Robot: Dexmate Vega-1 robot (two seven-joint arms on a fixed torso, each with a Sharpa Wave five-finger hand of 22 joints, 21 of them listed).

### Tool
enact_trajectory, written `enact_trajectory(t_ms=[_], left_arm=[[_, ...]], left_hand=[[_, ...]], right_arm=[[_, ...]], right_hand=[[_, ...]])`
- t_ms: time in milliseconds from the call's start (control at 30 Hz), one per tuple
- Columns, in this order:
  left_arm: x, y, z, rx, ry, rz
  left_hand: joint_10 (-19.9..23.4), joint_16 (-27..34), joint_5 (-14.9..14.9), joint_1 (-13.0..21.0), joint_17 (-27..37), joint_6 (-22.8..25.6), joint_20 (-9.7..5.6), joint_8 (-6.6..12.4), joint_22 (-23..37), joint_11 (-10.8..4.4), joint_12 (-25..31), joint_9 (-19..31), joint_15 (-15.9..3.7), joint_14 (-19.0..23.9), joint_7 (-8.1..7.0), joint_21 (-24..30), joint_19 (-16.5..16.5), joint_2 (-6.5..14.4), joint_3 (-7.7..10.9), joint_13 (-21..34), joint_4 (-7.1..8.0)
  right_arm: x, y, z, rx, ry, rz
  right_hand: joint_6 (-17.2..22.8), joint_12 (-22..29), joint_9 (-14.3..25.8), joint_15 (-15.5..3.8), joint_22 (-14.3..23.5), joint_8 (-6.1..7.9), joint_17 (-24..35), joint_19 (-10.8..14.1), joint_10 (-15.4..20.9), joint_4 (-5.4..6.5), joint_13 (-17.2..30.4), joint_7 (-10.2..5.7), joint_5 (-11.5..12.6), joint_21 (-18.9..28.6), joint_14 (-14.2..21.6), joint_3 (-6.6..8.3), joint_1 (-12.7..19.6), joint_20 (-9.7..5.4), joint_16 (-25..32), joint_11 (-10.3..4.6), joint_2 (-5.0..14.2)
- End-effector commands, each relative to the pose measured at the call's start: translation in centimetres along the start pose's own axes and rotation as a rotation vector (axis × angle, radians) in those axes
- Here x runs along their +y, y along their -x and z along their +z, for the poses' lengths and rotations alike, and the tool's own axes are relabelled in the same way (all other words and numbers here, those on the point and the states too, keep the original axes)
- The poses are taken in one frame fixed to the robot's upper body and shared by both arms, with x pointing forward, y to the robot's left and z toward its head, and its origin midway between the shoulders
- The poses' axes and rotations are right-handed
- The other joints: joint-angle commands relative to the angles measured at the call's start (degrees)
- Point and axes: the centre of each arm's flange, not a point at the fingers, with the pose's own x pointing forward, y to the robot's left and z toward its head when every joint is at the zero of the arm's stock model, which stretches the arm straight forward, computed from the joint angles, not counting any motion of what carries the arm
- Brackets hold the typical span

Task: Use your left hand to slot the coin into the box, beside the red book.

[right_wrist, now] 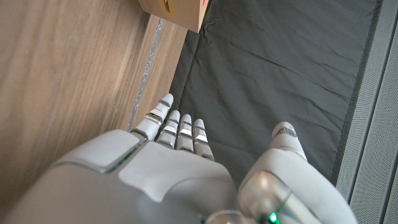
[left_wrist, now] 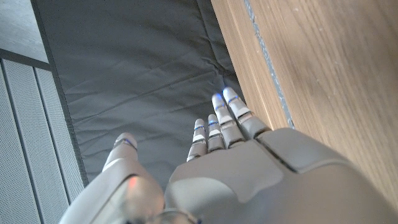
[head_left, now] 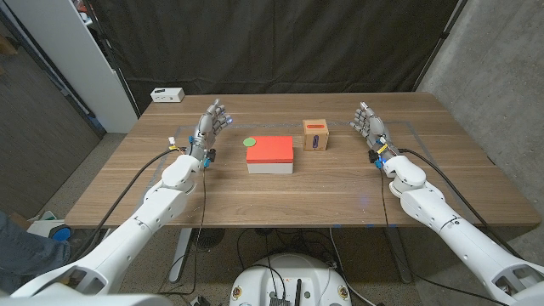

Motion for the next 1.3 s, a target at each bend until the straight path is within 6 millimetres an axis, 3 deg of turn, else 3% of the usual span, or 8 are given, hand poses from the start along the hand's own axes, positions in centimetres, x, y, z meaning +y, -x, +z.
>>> enact_trajectory(t_ms=[33, 100, 200, 367, 433, 500, 567, 1300], left_arm=[[2.5, 2.4, 1.2, 0.057, -0.074, 0.157], [2.9, 2.7, 1.3, 0.076, -0.086, 0.177], [3.3, 3.2, 1.3, 0.103, -0.085, 0.228], [3.7, 3.4, 1.4, 0.122, -0.100, 0.274], [3.9, 3.4, 1.5, 0.123, -0.103, 0.261], [4.0, 3.4, 1.5, 0.127, -0.095, 0.244], [4.0, 3.5, 1.5, 0.141, -0.089, 0.226], [3.4, 5.9, 1.6, 0.236, -0.007, 0.100]], left_hand=[[12.95, 13.70, -0.03, 4.57, 7.03, 6.76, -1.10, 1.07, 10.34, -0.34, 3.25, 0.41, -4.97, 17.28, -0.63, 12.35, 11.55, -2.26, 0.77, 0.37, -1.77], [22.37, 17.24, -0.08, 4.76, 9.60, 8.95, -2.37, 1.16, 14.99, -1.01, 6.34, 0.58, -5.75, 19.25, -1.38, 16.52, 12.93, -2.91, 0.90, 1.53, -1.12], [46.19, 22.86, -0.14, 3.44, 12.57, 13.44, -5.41, 1.54, 21.79, -5.18, 15.23, 0.73, -8.29, 25.17, -1.81, 24.34, 17.72, -3.46, 1.84, 5.87, -0.51], [64.35, 28.90, -0.15, 3.40, 15.28, 18.72, -10.54, 1.04, 24.19, -10.48, 26.01, 0.74, -9.63, 34.86, -1.84, 30.17, 25.34, -3.80, 3.90, 14.43, -0.79], [67.39, 32.59, -0.29, 3.88, 18.92, 19.98, -11.18, -0.23, 26.94, -13.83, 37.17, 0.81, -9.47, 41.12, -1.50, 33.19, 28.72, -5.71, 5.45, 26.13, -1.04], [66.98, 41.53, -0.24, 0.84, 31.59, 21.78, -11.18, -0.39, 33.58, -13.98, 49.63, 0.87, -9.26, 43.73, -1.07, 38.81, 35.12, -6.43, 8.95, 40.90, -0.02], [67.03, 42.38, -0.18, -0.74, 33.14, 22.50, -11.17, -0.29, 39.85, -13.98, 52.89, 0.88, -9.27, 43.12, -0.68, 42.62, 36.71, -6.70, 10.59, 44.68, 0.07], [66.61, 44.28, 0.40, 1.61, 33.46, 26.89, -11.20, 0.26, 48.50, -13.90, 55.68, 0.97, -9.28, 43.32, 0.98, 46.12, 35.75, -5.94, 17.02, 47.20, -1.61]], right_arm=[[0.1, 0.7, 0.0, -0.003, 0.006, -0.018], [0.2, 0.8, -0.1, -0.004, 0.008, -0.019], [0.4, 0.8, -0.2, -0.003, 0.010, -0.019], [0.6, 0.9, -0.3, 0.002, 0.009, -0.015], [0.7, 0.9, -0.3, 0.002, 0.008, -0.016], [0.7, 0.9, -0.3, 0.001, 0.011, -0.014], [0.7, 1.0, -0.3, 0.001, 0.016, -0.014], [0.6, 1.8, 0.1, 0.002, 0.032, -0.019]], right_hand=[[0.48, 0.27, 0.31, 0.26, 0.30, 0.37, 0.00, 0.92, 0.55, -0.15, 0.28, 2.66, 0.27, 0.42, 0.48, 0.43, 0.44, 0.04, 0.26, 0.18, 0.04], [0.49, 0.33, 0.31, 0.25, 0.30, 0.36, -0.01, 0.96, 0.75, -0.18, 0.28, 2.55, 0.26, 0.42, 0.52, 0.45, 0.47, 0.07, 0.27, 0.22, 0.07], [0.60, 0.32, 0.32, 0.26, 0.31, 0.37, -0.03, 1.05, 0.83, -0.23, 0.29, 2.46, 0.24, 0.43, 0.74, 0.48, 0.53, 0.12, 0.35, 0.24, 0.13], [0.67, 0.32, 0.32, 0.27, 0.32, 0.36, -0.05, 1.15, 0.98, -0.29, 0.31, 2.41, 0.21, 0.43, 0.76, 0.51, 0.60, 0.15, 0.34, -0.04, 0.18], [0.67, 0.29, 0.32, 0.16, 0.32, 0.34, -0.06, 1.19, 0.96, -0.32, 0.32, 2.41, 0.20, 0.43, 0.74, 0.52, 0.63, 0.15, 0.33, 0.01, 0.20], [0.71, 0.28, 0.32, 0.28, 0.32, 0.34, -0.07, 1.22, 0.99, -0.35, 0.32, 2.37, 0.18, 0.43, 0.80, 0.53, 0.65, 0.14, 0.35, 0.00, 0.21], [0.71, 0.25, 0.32, 0.17, 0.32, 0.32, -0.09, 1.32, 0.98, -0.37, 0.33, 2.29, 0.17, 0.45, 0.84, 0.53, 0.67, 0.12, 0.35, -0.02, 0.22], [1.87, 0.51, 0.35, 0.19, 0.34, 0.65, -0.28, 1.92, 2.31, -1.07, 0.41, 1.78, 0.55, 0.50, 1.68, 1.37, 2.17, 0.35, 0.57, -0.53, 1.09]])
